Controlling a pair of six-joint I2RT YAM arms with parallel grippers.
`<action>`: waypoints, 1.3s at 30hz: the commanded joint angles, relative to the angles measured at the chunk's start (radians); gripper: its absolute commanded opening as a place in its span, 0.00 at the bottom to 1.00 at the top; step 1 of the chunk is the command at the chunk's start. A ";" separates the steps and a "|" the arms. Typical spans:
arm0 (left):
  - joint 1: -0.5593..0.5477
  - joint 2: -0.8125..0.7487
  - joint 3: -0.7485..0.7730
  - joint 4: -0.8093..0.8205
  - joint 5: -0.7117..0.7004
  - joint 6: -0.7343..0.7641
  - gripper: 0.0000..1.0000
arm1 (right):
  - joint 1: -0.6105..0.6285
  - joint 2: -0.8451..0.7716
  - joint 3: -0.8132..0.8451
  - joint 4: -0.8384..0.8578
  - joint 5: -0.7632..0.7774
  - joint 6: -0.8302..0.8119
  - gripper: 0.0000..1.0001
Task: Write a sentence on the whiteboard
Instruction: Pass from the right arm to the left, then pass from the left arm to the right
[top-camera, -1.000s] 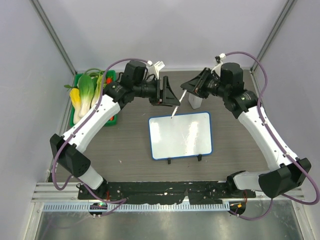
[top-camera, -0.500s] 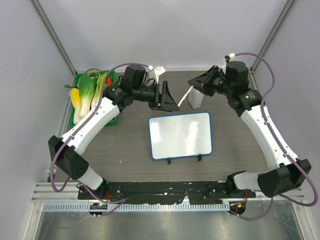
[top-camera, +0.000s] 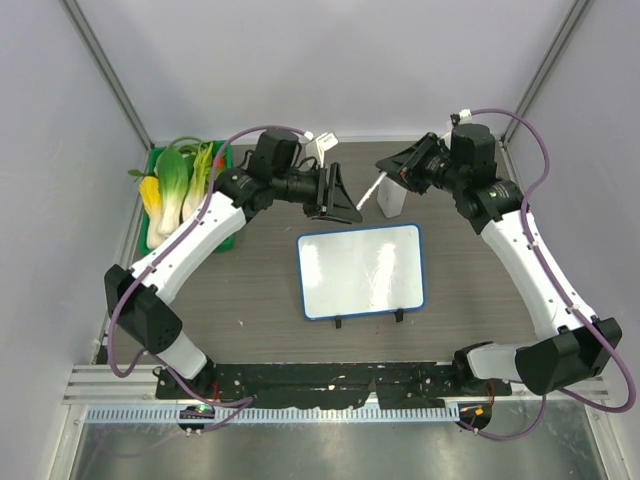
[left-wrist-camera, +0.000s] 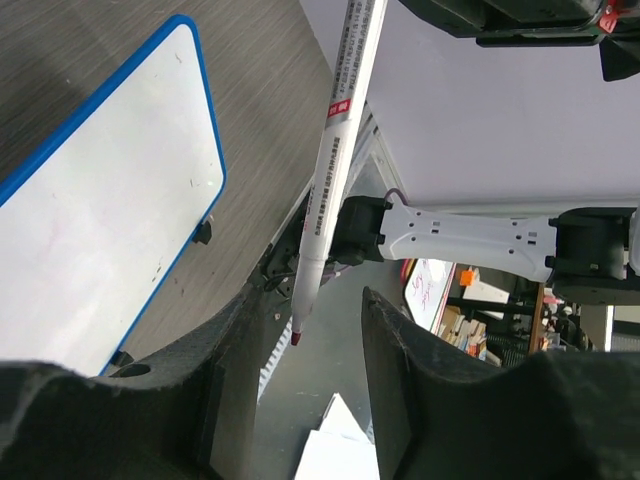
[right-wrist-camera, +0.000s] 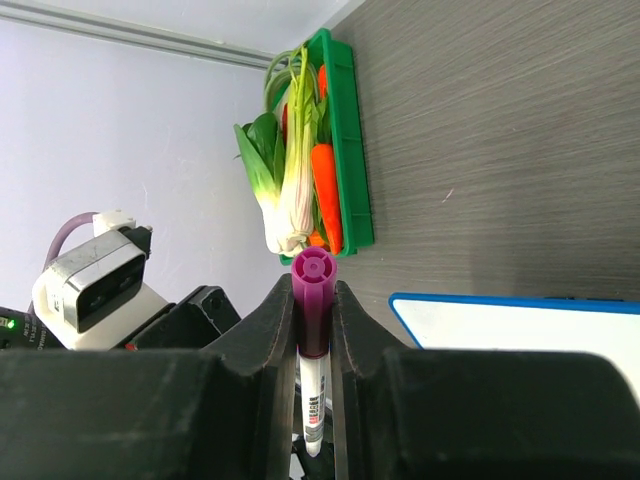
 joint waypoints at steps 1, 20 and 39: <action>-0.009 0.010 0.041 0.044 0.035 0.008 0.44 | -0.002 -0.041 -0.012 0.028 0.031 0.031 0.01; 0.011 0.013 0.035 -0.012 -0.054 0.042 0.00 | -0.007 -0.050 -0.063 0.049 -0.036 0.034 0.52; 0.138 0.021 0.209 -0.185 0.084 0.098 0.00 | 0.019 0.040 0.052 0.233 -0.403 -0.069 0.74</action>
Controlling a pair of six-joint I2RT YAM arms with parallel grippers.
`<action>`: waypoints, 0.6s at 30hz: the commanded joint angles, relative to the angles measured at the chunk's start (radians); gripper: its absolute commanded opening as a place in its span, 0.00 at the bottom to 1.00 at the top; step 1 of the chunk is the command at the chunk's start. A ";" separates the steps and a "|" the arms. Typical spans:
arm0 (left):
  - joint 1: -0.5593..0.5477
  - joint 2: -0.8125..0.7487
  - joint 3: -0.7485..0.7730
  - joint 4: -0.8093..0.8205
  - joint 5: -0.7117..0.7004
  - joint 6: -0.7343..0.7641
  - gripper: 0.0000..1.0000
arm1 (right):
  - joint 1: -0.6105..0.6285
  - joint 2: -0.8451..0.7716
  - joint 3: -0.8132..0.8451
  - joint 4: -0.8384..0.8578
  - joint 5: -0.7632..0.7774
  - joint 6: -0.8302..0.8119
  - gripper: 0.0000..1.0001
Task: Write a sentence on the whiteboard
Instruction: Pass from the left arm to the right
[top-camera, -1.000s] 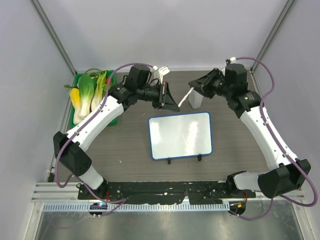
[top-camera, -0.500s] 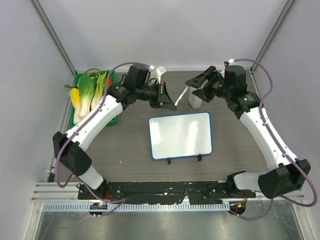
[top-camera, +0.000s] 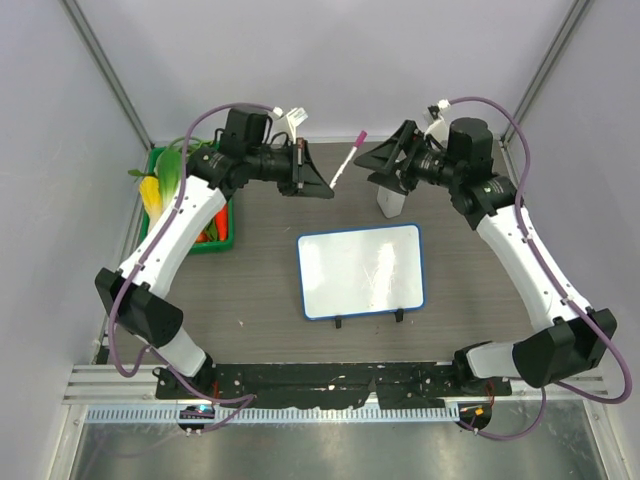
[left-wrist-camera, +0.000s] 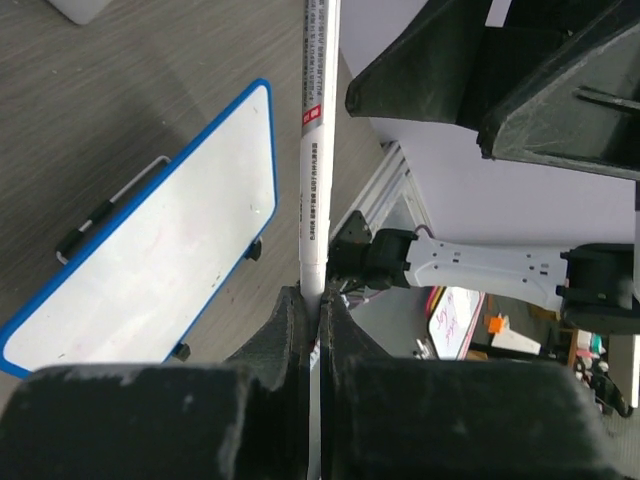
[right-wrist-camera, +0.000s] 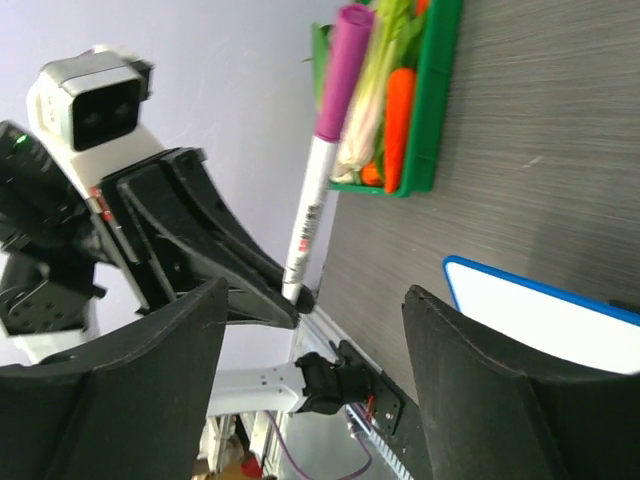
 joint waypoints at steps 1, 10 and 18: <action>-0.002 -0.014 0.027 0.023 0.133 -0.019 0.00 | 0.023 0.012 0.048 0.173 -0.155 0.011 0.73; -0.003 -0.020 0.014 0.110 0.247 -0.068 0.00 | 0.034 0.055 0.041 0.226 -0.230 0.022 0.53; -0.003 -0.046 -0.045 0.135 0.267 -0.075 0.00 | 0.034 0.044 -0.004 0.319 -0.294 0.050 0.40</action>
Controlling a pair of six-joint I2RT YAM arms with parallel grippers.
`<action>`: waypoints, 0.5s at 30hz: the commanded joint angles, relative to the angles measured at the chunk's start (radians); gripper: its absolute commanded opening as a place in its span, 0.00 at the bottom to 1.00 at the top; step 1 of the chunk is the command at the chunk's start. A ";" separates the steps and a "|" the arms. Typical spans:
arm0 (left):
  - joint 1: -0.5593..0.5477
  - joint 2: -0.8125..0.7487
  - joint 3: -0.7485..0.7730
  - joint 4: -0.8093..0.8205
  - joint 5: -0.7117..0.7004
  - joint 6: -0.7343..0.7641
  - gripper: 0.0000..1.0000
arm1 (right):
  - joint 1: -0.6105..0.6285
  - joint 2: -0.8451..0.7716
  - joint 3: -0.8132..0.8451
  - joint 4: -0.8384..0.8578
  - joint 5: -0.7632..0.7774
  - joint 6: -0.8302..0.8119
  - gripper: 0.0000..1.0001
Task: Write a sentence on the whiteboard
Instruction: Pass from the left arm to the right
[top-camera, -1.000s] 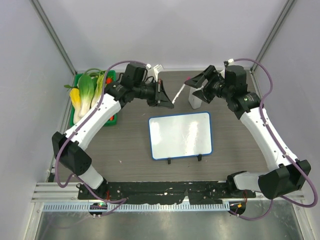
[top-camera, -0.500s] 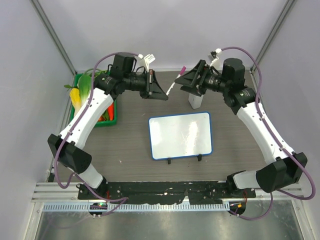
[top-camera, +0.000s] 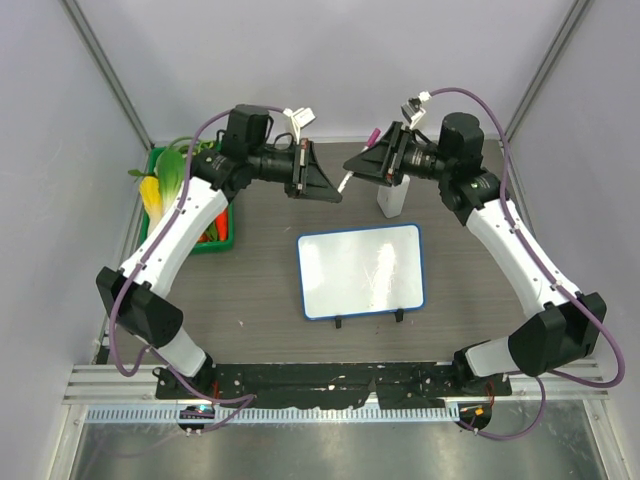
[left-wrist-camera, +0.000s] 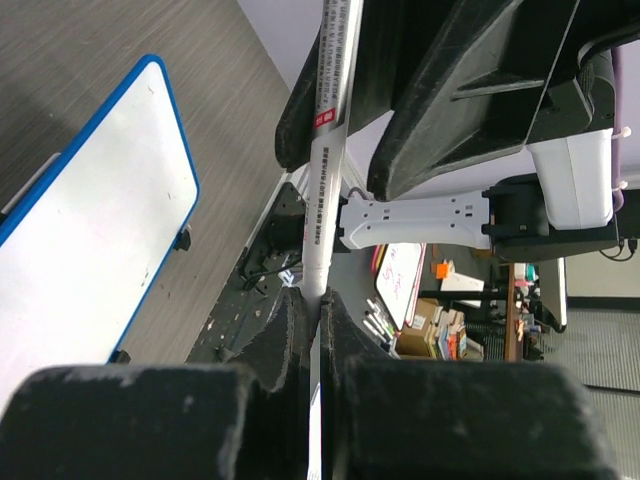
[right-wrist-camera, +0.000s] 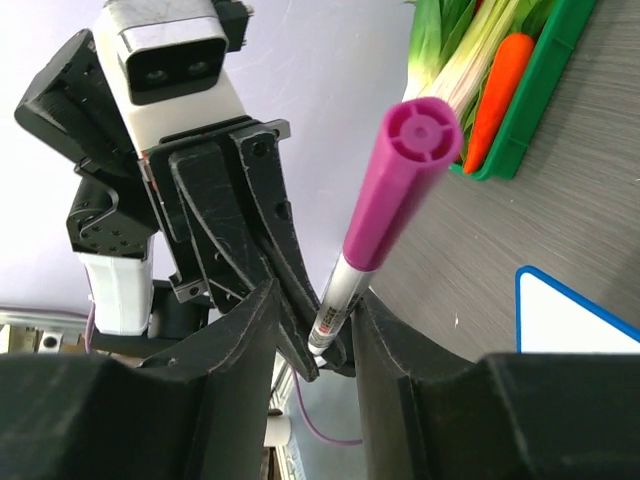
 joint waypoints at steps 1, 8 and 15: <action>-0.001 -0.049 -0.032 0.045 0.051 -0.016 0.00 | 0.001 -0.026 -0.010 0.095 -0.066 0.018 0.39; -0.001 -0.059 -0.049 0.048 0.049 -0.016 0.00 | 0.002 -0.032 -0.033 0.104 -0.106 0.023 0.35; -0.001 -0.060 -0.050 0.056 0.065 -0.016 0.00 | 0.002 -0.038 -0.051 0.105 -0.132 0.024 0.31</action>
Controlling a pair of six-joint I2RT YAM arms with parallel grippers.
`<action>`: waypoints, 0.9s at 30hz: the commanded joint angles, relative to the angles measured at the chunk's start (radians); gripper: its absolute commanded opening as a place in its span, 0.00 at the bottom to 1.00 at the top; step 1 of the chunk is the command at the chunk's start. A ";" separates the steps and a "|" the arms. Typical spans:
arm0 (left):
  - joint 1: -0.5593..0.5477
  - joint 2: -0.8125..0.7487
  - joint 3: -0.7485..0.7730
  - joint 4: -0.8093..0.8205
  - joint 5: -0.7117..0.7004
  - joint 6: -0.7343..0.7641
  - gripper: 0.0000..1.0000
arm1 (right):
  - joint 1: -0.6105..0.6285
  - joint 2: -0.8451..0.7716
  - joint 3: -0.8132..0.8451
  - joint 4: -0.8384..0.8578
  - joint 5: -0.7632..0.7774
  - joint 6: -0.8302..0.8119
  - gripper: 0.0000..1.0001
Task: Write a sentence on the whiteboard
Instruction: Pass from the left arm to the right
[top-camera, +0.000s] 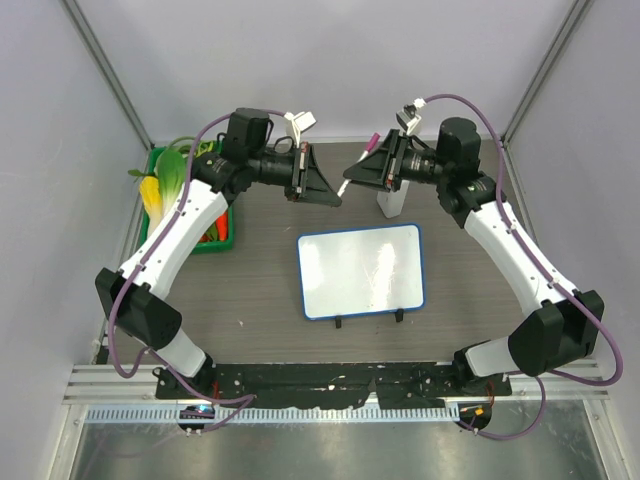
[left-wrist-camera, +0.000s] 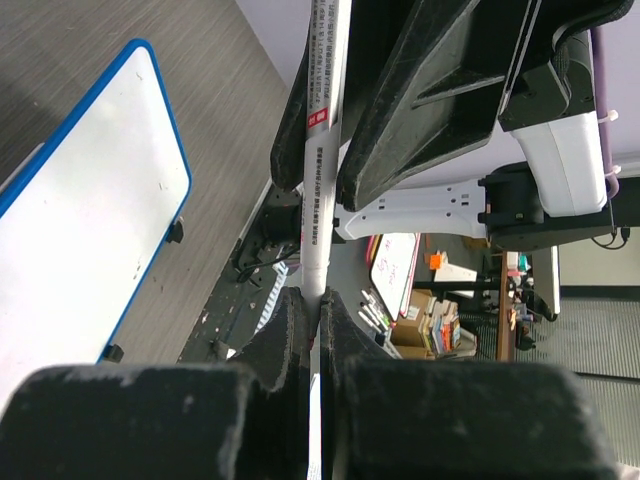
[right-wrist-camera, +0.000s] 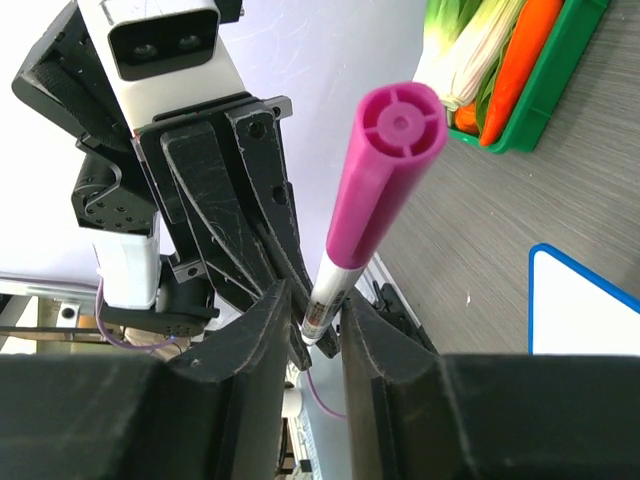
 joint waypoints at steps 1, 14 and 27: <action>-0.001 -0.047 -0.008 0.036 0.034 -0.014 0.00 | 0.005 -0.038 -0.003 0.060 -0.056 0.008 0.29; -0.001 -0.050 -0.009 0.027 0.031 -0.006 0.00 | 0.005 -0.054 -0.041 0.069 -0.073 0.012 0.01; 0.005 -0.076 -0.017 0.011 -0.038 0.009 0.00 | 0.005 -0.127 -0.123 0.055 -0.073 0.003 0.01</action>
